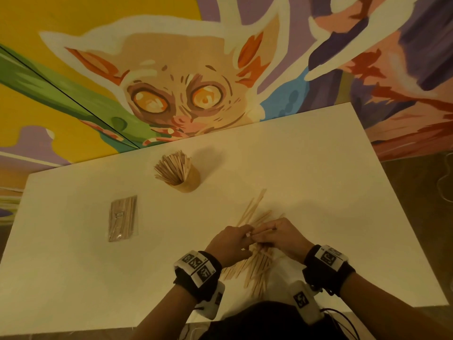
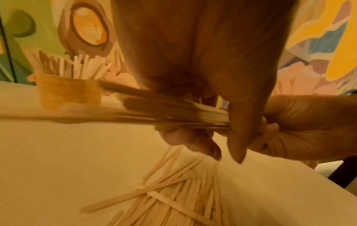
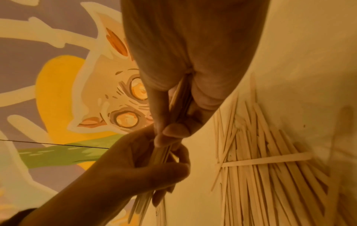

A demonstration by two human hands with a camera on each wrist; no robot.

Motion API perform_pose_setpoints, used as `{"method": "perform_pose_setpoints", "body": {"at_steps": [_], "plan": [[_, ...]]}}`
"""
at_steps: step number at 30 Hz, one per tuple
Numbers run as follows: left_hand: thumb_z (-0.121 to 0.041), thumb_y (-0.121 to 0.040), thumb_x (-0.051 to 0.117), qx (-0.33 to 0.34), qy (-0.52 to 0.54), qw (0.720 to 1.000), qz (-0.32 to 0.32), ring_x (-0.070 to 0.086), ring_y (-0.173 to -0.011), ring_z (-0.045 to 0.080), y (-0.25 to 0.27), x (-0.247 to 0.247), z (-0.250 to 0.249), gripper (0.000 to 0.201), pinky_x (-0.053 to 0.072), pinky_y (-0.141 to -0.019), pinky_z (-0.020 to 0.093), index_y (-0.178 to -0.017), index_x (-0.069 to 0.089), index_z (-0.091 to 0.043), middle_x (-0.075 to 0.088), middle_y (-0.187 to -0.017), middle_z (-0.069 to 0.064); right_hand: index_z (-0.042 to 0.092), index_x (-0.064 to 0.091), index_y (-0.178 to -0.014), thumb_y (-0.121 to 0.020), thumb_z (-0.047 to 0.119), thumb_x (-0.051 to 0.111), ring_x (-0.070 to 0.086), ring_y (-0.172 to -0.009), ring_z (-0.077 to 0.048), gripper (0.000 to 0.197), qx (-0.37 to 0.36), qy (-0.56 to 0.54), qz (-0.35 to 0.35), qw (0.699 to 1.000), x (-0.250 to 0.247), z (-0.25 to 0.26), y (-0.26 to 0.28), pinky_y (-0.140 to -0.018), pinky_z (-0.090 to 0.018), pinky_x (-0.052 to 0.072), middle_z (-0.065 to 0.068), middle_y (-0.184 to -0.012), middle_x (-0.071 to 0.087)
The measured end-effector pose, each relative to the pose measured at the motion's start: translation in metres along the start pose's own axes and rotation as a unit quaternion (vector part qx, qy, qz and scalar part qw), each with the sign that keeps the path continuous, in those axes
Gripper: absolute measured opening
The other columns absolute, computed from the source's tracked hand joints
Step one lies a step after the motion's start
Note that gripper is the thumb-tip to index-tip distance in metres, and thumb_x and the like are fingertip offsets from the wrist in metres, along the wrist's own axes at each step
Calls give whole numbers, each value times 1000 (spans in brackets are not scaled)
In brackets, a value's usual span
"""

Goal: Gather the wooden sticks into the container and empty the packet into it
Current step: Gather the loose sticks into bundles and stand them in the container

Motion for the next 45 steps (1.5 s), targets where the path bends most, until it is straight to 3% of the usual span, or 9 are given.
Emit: {"method": "perform_pose_setpoints", "body": {"at_steps": [5,10,15,19,22,26,33,40,45], "plan": [[-70,-83,52,-64,123,990,19,67,-74,13,22,-14,37,52,51,-70,28,-101,71,-24,73,-85,-6,1,78,-88,-82,-3,70,66,-64,-24,10,-3,-26,-30,999,-13,5,3,-68,-33,57,-21,-74,71],[-48,-97,46,-106,411,903,-72,66,-58,27,37,-30,55,52,45,-46,25,-93,76,-6,74,-81,18,-7,74,-94,-83,-6,67,64,-64,-25,13,-14,-61,-49,997,-8,13,3,-63,-29,55,-20,-71,69],[-37,-82,69,-118,513,823,-211,57,-39,22,40,-37,59,43,39,-35,23,-77,73,6,67,-70,26,-4,75,-93,-84,-4,68,61,-59,-20,12,-55,-8,-52,997,7,41,2,-58,-26,53,-21,-72,67],[-28,-81,73,-100,510,820,-240,56,-35,22,42,-40,55,39,36,-32,22,-66,69,8,59,-49,13,-9,72,-99,-86,-3,66,62,-56,-19,16,-61,19,-32,997,18,52,5,-52,-22,50,-26,-76,66],[-22,-85,72,-106,516,807,-269,55,-35,23,45,-40,55,39,33,-32,21,-68,67,13,60,-52,17,-4,74,-98,-88,-1,65,62,-57,-21,14,-62,28,-36,997,23,52,8,-51,-24,50,-30,-79,67],[-24,-86,71,-112,511,799,-295,53,-37,26,50,-38,48,33,27,-34,20,-66,71,2,63,-61,31,2,75,-90,-93,16,64,60,-52,-23,17,-85,48,-75,992,35,52,11,-48,-28,45,-18,-69,68],[-30,-82,74,-77,514,788,-331,51,-37,27,65,-46,46,39,29,-36,19,-61,71,2,57,-47,21,5,72,-77,-91,37,65,51,-45,-22,36,-144,106,-161,970,38,62,18,-45,-26,43,-26,-61,62],[-31,-80,73,-55,533,781,-321,40,-28,18,86,-57,57,45,29,-36,18,-64,68,11,54,-40,13,-8,70,-74,-84,22,75,51,-49,-20,32,-167,84,-149,971,60,76,22,-43,-22,43,-27,-63,57],[-35,-95,56,-59,602,727,-325,46,-33,24,99,-59,79,52,33,-37,24,-65,71,5,57,-47,19,-5,71,-81,-89,24,70,46,-39,-13,31,-143,78,-95,982,100,73,17,-38,-22,34,-10,-55,54]]}}
Point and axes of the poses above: each hand's wrist, its own y-axis away from the middle knuckle, its own x-axis out of the palm, z = x × y, the point moved 9 cm from there along -y, towards the middle knuckle
